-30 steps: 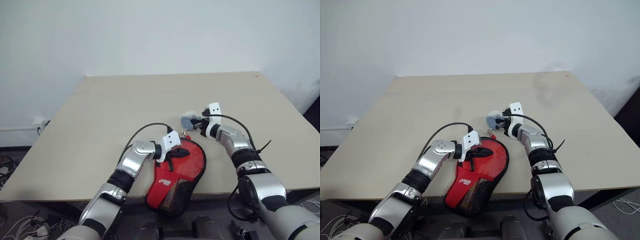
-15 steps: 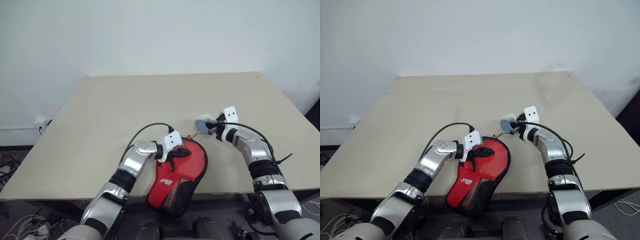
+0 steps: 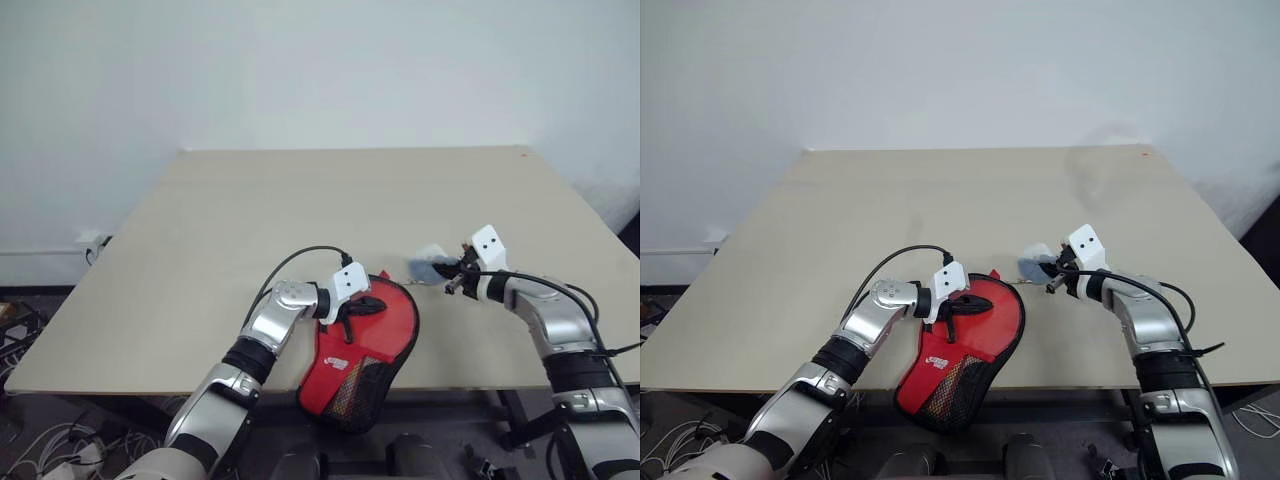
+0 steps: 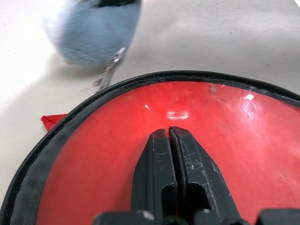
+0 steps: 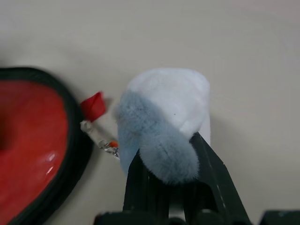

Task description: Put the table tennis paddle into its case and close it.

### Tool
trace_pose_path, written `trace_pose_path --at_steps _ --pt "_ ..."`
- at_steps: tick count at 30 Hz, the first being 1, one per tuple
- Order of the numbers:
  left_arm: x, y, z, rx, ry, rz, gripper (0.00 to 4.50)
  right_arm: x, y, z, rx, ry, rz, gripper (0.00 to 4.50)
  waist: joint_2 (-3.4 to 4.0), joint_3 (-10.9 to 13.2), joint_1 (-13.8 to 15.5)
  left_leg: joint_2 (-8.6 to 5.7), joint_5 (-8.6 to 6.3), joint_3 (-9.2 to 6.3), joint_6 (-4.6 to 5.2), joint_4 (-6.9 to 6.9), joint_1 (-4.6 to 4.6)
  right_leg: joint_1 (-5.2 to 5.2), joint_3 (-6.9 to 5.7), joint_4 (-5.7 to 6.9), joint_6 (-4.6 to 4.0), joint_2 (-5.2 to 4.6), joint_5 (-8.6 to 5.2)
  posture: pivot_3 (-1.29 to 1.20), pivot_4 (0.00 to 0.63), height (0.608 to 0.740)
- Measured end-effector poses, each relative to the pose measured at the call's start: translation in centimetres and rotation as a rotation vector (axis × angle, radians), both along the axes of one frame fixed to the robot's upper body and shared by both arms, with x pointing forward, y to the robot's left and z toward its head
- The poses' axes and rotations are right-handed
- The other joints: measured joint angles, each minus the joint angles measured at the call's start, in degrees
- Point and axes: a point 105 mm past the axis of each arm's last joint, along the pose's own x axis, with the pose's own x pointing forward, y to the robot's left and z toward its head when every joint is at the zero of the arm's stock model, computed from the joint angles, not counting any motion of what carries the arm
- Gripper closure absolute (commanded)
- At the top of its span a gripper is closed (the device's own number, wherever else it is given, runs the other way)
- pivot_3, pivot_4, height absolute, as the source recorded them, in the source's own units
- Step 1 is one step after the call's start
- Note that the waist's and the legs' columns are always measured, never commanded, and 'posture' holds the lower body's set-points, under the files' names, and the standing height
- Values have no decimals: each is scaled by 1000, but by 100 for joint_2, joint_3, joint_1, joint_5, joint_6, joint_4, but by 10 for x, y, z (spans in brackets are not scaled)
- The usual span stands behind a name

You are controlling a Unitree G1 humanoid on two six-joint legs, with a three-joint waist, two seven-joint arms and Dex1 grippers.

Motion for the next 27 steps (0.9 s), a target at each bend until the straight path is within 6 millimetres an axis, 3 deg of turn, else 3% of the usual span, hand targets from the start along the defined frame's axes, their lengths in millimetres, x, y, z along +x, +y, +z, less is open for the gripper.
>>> trace_pose_path --at_steps 16,27 --pt "-1 -1 0 1 -7 -10 4500 -54 -15 5 -42 102 140 4495 -24 9 21 0 -3 3 -2 0 -3 0 1 -6 -8 -2 -14 0 0 740" --pt "-2 -4 0 0 -9 -21 4500 -85 -11 8 -40 171 245 4495 -39 11 135 3 -10 9 -4 -1 -4 -5 0 -12 -7 -2 -17 0 0 740"
